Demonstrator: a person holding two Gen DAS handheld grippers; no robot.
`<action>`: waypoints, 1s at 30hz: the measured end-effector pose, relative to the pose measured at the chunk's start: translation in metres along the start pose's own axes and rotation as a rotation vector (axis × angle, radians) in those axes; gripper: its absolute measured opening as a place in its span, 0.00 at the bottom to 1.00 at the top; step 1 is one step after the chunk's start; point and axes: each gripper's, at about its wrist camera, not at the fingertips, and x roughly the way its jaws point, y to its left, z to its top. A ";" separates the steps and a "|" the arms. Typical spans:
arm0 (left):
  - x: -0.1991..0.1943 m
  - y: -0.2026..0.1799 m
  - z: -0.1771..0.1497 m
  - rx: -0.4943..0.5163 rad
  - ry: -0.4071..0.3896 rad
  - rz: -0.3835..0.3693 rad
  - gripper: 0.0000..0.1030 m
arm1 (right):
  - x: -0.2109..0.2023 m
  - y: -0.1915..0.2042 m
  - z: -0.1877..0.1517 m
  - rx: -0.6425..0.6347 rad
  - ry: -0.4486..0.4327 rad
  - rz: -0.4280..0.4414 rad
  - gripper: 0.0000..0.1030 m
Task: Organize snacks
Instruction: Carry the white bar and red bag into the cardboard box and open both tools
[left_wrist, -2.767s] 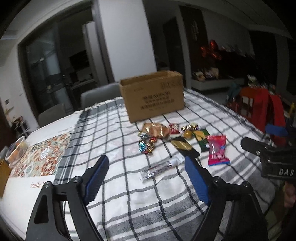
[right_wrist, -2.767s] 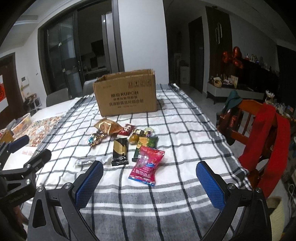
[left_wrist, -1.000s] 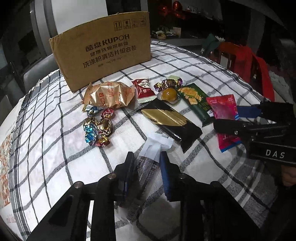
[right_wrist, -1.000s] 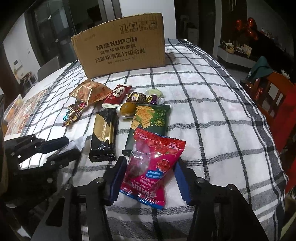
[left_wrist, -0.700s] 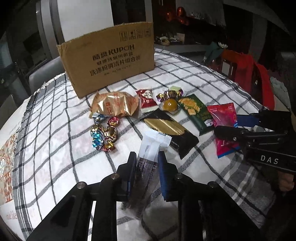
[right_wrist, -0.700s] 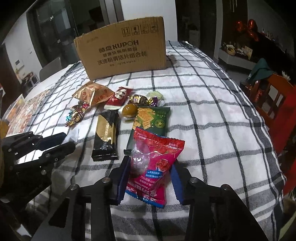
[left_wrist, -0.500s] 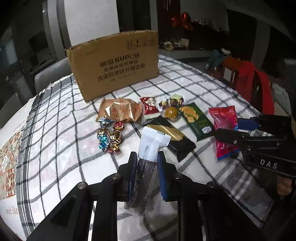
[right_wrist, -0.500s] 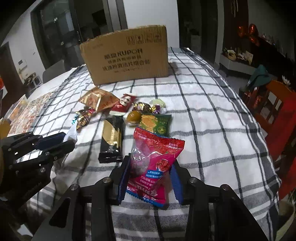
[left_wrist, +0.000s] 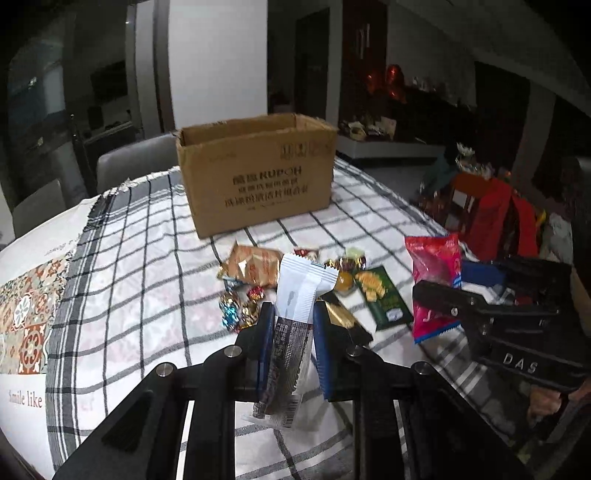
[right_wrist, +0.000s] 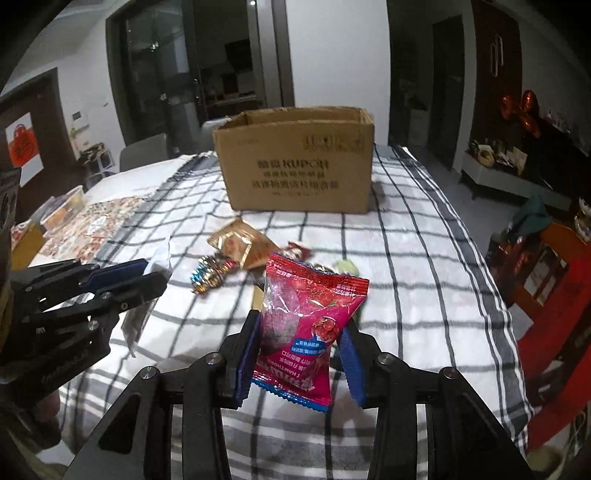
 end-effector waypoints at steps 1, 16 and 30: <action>-0.003 0.001 0.003 -0.009 -0.006 0.000 0.21 | -0.002 0.000 0.003 -0.002 -0.009 0.006 0.41; -0.019 0.014 0.058 -0.077 -0.082 -0.009 0.20 | -0.014 -0.001 0.061 -0.048 -0.079 0.080 0.41; 0.000 0.035 0.141 -0.066 -0.106 -0.021 0.20 | 0.012 -0.014 0.135 -0.020 -0.127 0.112 0.41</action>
